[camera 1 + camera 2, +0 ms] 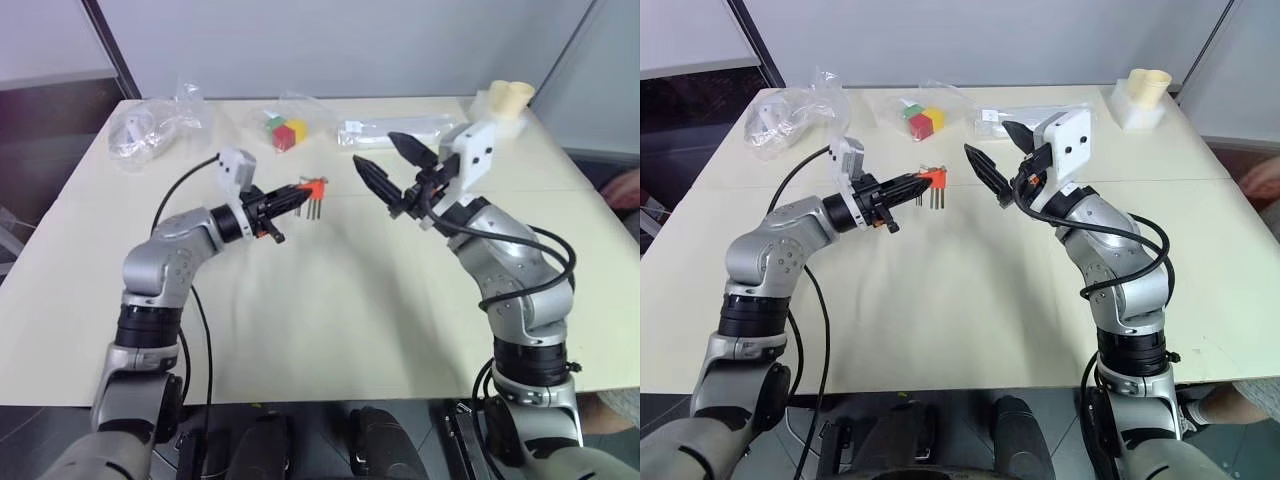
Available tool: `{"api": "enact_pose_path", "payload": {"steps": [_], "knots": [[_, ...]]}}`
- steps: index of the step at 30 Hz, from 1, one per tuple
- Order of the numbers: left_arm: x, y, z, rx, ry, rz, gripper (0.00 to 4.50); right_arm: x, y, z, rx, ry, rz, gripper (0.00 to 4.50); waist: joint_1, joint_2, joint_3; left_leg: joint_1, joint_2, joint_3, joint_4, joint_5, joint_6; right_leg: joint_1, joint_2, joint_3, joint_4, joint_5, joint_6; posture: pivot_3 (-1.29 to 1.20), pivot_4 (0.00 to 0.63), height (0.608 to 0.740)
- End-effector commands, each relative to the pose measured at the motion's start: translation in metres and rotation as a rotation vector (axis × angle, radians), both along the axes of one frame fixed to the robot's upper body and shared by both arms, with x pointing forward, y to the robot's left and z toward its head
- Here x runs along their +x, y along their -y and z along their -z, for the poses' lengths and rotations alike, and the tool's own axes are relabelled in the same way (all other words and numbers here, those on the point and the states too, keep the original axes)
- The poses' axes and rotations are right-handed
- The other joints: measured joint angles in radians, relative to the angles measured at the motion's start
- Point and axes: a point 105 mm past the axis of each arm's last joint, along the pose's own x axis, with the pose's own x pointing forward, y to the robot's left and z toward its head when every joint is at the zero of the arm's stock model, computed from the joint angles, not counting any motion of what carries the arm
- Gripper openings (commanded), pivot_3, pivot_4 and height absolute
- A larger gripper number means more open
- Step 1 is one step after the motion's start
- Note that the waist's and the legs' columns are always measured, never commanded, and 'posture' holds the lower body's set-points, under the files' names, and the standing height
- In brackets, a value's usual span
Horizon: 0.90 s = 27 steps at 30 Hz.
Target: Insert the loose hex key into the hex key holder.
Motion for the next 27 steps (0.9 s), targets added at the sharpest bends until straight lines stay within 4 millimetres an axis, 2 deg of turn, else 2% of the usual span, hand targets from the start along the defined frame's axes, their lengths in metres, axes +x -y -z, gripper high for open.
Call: {"api": "enact_pose_path", "payload": {"steps": [1,4,7,13,19,20,21,27], "knots": [[-0.007,-0.004,0.009,-0.042,-0.088,-0.01,0.0,-0.009,-0.002,-0.009,0.007,0.045,-0.01,3.6,0.001,0.0,0.0,0.0,0.0,0.0,0.0,0.0,0.0,0.0,0.0,0.0,0.0,0.0,0.0,0.0,0.15,0.74],[-0.01,-0.008,0.02,-0.076,-0.178,-0.014,0.0,-0.009,-0.004,-0.006,0.008,0.037,-0.012,3.6,0.003,0.0,0.0,0.0,0.0,0.0,0.0,0.0,0.0,0.0,0.0,0.0,0.0,0.0,0.0,0.0,0.15,0.74],[-0.012,-0.017,0.04,-0.081,-0.3,-0.046,0.0,-0.011,-0.007,-0.002,0.003,0.027,-0.02,3.6,0.002,0.0,0.0,0.0,0.0,0.0,0.0,0.0,0.0,0.0,0.0,0.0,0.0,0.0,0.0,0.0,0.15,0.74],[-0.007,-0.043,0.07,-0.114,-0.507,-0.206,0.0,-0.014,-0.01,0.003,0.006,0.016,-0.022,3.6,0.002,0.0,0.0,0.0,0.0,0.0,0.0,0.0,0.0,0.0,0.0,0.0,0.0,0.0,0.0,0.0,0.15,0.74],[-0.02,-0.066,0.112,-0.061,-0.704,-0.314,0.0,-0.015,-0.011,0.006,0.006,0.01,-0.019,3.6,0.001,0.0,0.0,0.0,0.0,0.0,0.0,0.0,0.0,0.0,-0.001,0.001,0.0,0.0,0.0,0.0,0.15,0.74],[-0.022,-0.07,0.116,-0.056,-0.718,-0.325,0.87,-0.015,-0.012,0.007,0.005,0.009,-0.019,3.69,-0.001,0.0,0.0,0.001,0.0,0.0,0.0,0.0,0.0,0.0,-0.001,0.001,0.0,0.0,0.0,0.0,0.15,0.74],[-0.023,-0.073,0.118,-0.053,-0.727,-0.334,1.18,-0.015,-0.012,0.007,0.005,0.009,-0.02,3.69,-0.001,0.0,0.0,0.001,0.0,0.0,0.0,0.0,0.0,0.0,-0.001,0.001,0.0,0.0,0.0,0.0,0.15,0.74],[-0.029,-0.105,0.127,-0.02,-0.746,-0.453,4.12,-0.015,-0.016,0.009,0.005,0.007,-0.03,3.69,-0.007,0.002,-0.003,0.004,0.001,0.0,-0.001,0.0,-0.001,0.002,-0.001,0.003,0.001,0.0,-0.001,0.0,0.15,0.74]]}}
